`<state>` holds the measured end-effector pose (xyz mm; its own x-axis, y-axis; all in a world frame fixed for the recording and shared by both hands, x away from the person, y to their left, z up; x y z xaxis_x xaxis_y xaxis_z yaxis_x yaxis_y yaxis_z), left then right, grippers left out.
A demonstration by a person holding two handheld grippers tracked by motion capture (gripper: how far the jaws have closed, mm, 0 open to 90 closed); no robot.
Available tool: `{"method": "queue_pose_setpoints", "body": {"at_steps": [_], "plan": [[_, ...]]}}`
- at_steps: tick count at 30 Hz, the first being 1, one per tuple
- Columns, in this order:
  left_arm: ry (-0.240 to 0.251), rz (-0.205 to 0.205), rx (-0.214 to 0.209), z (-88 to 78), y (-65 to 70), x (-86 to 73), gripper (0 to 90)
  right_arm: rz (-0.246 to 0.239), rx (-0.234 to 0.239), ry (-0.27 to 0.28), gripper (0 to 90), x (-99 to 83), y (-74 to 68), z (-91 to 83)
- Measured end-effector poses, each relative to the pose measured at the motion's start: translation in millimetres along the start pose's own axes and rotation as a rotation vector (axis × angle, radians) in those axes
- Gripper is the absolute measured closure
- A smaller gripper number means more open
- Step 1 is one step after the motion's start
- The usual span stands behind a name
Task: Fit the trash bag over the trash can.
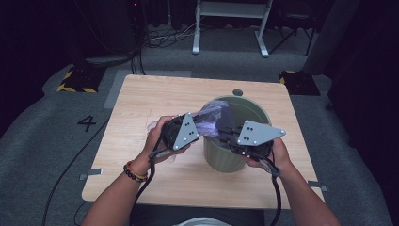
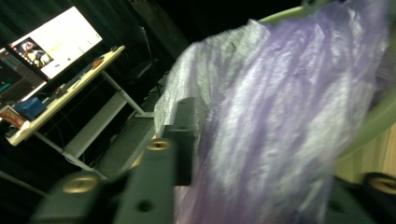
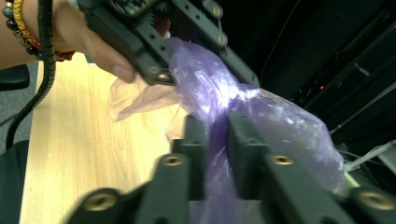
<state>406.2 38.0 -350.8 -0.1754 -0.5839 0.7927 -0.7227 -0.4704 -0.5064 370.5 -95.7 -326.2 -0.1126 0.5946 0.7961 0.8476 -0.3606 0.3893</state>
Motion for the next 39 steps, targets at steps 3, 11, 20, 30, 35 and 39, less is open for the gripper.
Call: {"method": "queue_pose_setpoints", "body": {"at_steps": [3, 11, 20, 30, 35, 39], "plan": [[0.004, -0.038, -0.024, -4.1, -1.3, -2.0, 44.4, 0.026, -0.011, -0.009, 89.4, -5.9, 4.5, -0.4], [0.018, -0.125, -0.114, -41.7, -4.2, -12.6, 25.8, 0.051, -0.066, -0.060, 90.0, -21.2, 14.9, -2.1], [-0.069, -0.149, -0.113, -59.3, -6.6, -47.6, 31.8, 0.105, -0.090, -0.066, 89.7, -39.2, 24.6, -10.7], [-0.091, -0.034, -0.135, -45.4, -0.9, -48.0, 86.0, 0.175, -0.086, -0.054, 80.3, -57.4, 33.0, -24.3], [-0.060, -0.010, -0.120, -39.6, -2.2, -32.6, 88.6, 0.168, -0.084, -0.026, 53.2, -56.6, 33.4, -30.2], [-0.043, 0.016, -0.121, -35.7, 0.4, -19.6, 88.7, 0.122, -0.070, 0.015, 40.8, -45.8, 27.0, -35.7]]}}
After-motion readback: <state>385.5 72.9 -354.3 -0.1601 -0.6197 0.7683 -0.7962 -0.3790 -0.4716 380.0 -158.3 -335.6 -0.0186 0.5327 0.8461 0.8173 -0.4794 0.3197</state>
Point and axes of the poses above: each handheld gripper's, and its own axes: z roughly forward along the jaws, x roughly out of its top, y roughly to its right, the point moved 7 cm from there along z, roughly forward along the jaws, and after that the axes turned 3 degrees about -y, right-handed, at the moved point
